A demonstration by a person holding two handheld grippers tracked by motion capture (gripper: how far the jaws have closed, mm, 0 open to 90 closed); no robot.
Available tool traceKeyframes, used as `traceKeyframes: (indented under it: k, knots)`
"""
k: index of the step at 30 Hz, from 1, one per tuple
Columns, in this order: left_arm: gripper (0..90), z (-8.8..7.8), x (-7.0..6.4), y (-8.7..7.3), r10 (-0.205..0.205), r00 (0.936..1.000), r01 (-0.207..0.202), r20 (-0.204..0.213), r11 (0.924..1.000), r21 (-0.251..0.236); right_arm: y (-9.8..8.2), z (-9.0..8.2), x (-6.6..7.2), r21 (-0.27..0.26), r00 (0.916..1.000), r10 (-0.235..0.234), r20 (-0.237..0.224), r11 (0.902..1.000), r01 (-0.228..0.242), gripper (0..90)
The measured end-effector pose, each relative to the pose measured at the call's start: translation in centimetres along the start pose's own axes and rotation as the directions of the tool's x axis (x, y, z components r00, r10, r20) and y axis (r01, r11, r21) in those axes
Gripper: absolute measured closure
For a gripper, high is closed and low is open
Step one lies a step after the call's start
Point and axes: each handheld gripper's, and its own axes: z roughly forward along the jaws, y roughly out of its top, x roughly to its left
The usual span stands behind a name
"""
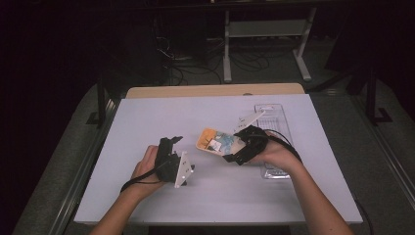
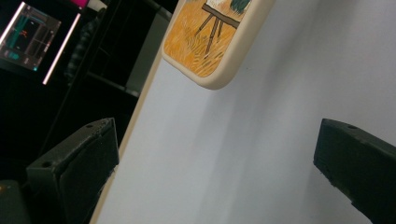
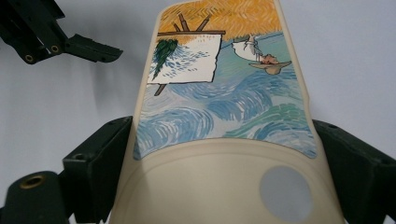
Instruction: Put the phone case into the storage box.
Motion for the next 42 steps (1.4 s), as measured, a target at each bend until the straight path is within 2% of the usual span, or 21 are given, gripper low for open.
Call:
traceKeyframes:
  k: [10, 15, 23, 25, 28, 31, 33, 37, 39, 41, 42]
  knots:
    - [0.0, 0.0, -0.6, 0.2, 0.091, 0.9944, -0.090, -0.053, 0.9959, 0.011, 0.0, 0.0, 0.0, 0.001, 1.0000, 0.001, 0.002, 1.0000, -0.001, 10.3]
    - [0.0, 0.0, -0.8, 0.3, 0.133, 0.9856, -0.133, -0.104, 0.9911, 0.008, 0.0, 0.0, 0.0, -0.001, 1.0000, 0.003, 0.007, 1.0000, -0.003, 10.3]
    - [0.0, 0.2, -1.3, 0.4, 0.193, 0.9708, -0.192, -0.142, 0.9811, 0.023, 0.0, 0.1, 0.0, -0.002, 1.0000, 0.005, 0.007, 1.0000, -0.005, 10.3]
    - [0.0, 0.2, -1.4, 0.4, 0.198, 0.9692, -0.196, -0.147, 0.9803, 0.024, 0.0, 0.1, 0.0, -0.003, 0.9999, 0.008, 0.007, 1.0000, -0.008, 10.3]
    - [0.0, 0.3, -1.5, 0.5, 0.214, 0.9627, -0.212, -0.166, 0.9768, 0.030, 0.0, 0.2, 0.0, -0.006, 0.9999, 0.016, 0.003, 0.9999, -0.016, 10.3]
    - [0.0, 0.3, -1.7, 0.7, 0.227, 0.9603, -0.224, -0.162, 0.9739, 0.038, 0.1, 0.1, 0.1, -0.014, 0.9998, 0.019, -0.006, 0.9997, -0.019, 10.3]
    - [0.0, 0.4, -1.9, 0.8, 0.237, 0.9545, -0.235, -0.182, 0.9715, 0.033, 0.2, 0.1, 0.2, -0.024, 0.9998, 0.018, -0.010, 0.9995, -0.018, 10.3]
    - [0.0, 0.5, -2.0, 1.0, 0.250, 0.9474, -0.247, -0.200, 0.9683, 0.038, 0.3, 0.2, 0.3, -0.031, 0.9992, 0.035, -0.017, 0.9989, -0.036, 10.3]
    - [0.1, 0.6, -2.0, 1.0, 0.257, 0.9442, -0.255, -0.206, 0.9662, 0.040, 0.4, 0.3, 0.5, -0.042, 0.9977, 0.058, -0.034, 0.9974, -0.059, 10.3]
    - [2.6, 0.7, -2.0, 1.1, 0.265, 0.9406, -0.263, -0.213, 0.9641, 0.038, 0.4, 0.4, 0.5, -0.044, 0.9975, 0.060, -0.036, 0.9971, -0.061, 10.3]
    - [2.9, 0.8, -2.1, 1.1, 0.265, 0.9408, -0.264, -0.212, 0.9640, 0.034, 0.4, 0.4, 0.5, -0.044, 0.9985, 0.044, -0.031, 0.9980, -0.045, 10.3]
